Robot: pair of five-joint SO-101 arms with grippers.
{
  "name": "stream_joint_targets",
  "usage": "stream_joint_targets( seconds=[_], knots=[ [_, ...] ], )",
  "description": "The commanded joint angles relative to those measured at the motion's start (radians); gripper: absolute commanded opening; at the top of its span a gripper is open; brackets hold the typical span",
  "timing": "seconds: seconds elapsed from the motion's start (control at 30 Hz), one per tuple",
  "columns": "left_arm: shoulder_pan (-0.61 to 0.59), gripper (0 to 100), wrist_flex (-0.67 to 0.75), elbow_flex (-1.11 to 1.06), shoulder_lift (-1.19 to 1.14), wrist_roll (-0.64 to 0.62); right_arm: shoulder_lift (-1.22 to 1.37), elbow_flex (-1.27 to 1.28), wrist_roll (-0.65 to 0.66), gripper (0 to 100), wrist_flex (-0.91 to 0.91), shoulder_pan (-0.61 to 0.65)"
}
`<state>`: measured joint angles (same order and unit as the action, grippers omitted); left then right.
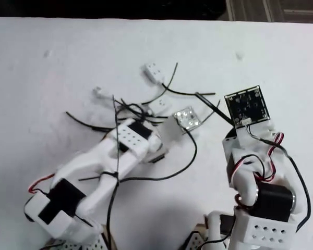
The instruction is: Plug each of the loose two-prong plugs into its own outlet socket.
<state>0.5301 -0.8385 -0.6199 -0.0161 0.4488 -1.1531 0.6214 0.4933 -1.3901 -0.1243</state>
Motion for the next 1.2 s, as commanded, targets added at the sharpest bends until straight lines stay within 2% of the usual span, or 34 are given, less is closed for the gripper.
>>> stream_joint_targets(
  seconds=[0.0, 0.17, 0.27, 0.37, 0.47, 0.6, 0.73, 0.93, 1.17],
  knots=[
    [-0.082, 2, 0.057, 0.023, 0.002, 0.175, -0.007, -0.041, 0.011, 1.9, -0.005, -0.012],
    [-0.081, 3, 0.114, -0.046, 0.036, 0.232, -0.007, -0.041, 0.011, 1.9, -0.004, -0.012],
    [-0.076, 11, 0.106, -0.114, 0.140, 0.224, -0.007, -0.041, 0.011, 1.9, -0.004, -0.010],
    [-0.058, 19, 0.110, -0.215, 0.282, 0.155, -0.007, -0.041, 0.011, 1.9, -0.004, -0.008],
    [-0.036, 22, 0.109, -0.295, 0.440, 0.064, -0.007, -0.041, 0.011, 1.9, -0.004, -0.007],
    [-0.054, 25, 0.109, -0.358, 0.604, 0.063, -0.007, -0.041, 0.011, 1.9, -0.004, -0.007],
    [-0.120, 25, 0.115, -0.359, 0.662, 0.057, -0.005, -0.040, 0.011, 1.9, -0.004, -0.007],
    [-0.259, 25, 0.296, -0.384, 0.659, 0.008, -0.005, -0.040, 0.011, 1.9, -0.005, -0.007],
    [-0.242, 18, 0.423, -0.506, 0.657, 0.126, -0.005, -0.040, 0.011, 1.9, -0.005, -0.005]
  ],
)
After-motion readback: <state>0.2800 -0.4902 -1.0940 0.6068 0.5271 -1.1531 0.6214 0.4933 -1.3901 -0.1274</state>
